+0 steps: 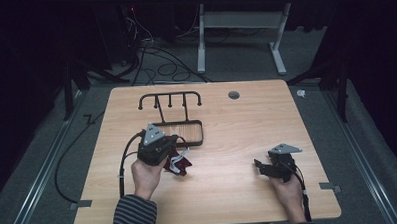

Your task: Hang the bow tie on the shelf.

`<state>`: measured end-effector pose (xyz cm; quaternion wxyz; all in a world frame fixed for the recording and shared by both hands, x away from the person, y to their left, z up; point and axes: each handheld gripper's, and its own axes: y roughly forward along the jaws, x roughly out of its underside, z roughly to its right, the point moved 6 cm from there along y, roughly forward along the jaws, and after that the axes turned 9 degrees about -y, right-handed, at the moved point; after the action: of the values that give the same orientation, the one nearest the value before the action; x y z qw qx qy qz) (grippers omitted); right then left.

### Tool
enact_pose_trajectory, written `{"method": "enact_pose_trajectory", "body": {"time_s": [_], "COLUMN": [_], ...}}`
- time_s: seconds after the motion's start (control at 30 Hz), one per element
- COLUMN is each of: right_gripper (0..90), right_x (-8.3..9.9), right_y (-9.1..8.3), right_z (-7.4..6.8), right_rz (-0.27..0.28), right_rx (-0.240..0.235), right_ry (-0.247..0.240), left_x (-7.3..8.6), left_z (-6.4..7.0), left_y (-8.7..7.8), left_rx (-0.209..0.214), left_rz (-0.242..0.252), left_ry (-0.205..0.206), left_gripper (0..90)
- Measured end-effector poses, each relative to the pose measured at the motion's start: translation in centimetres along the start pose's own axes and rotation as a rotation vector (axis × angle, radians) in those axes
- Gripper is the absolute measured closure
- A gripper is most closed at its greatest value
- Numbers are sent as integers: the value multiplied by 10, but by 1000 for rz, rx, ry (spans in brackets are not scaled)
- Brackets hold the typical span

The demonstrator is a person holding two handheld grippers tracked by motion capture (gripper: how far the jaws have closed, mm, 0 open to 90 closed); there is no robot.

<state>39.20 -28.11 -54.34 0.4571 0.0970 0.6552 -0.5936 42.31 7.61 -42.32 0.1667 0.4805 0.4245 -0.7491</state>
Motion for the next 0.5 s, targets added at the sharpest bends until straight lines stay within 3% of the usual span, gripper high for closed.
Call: {"method": "enact_pose_trajectory", "body": {"time_s": [0.5], "right_gripper": [339], "right_x": [0], "right_y": [0], "right_z": [0], "right_rz": [0], "right_rx": [-1], "right_ry": [3], "left_x": [-23], "left_z": [-12], "left_y": [-9], "left_rx": [-41], "left_rz": [47], "left_ry": [-28], "left_gripper": [900]}}
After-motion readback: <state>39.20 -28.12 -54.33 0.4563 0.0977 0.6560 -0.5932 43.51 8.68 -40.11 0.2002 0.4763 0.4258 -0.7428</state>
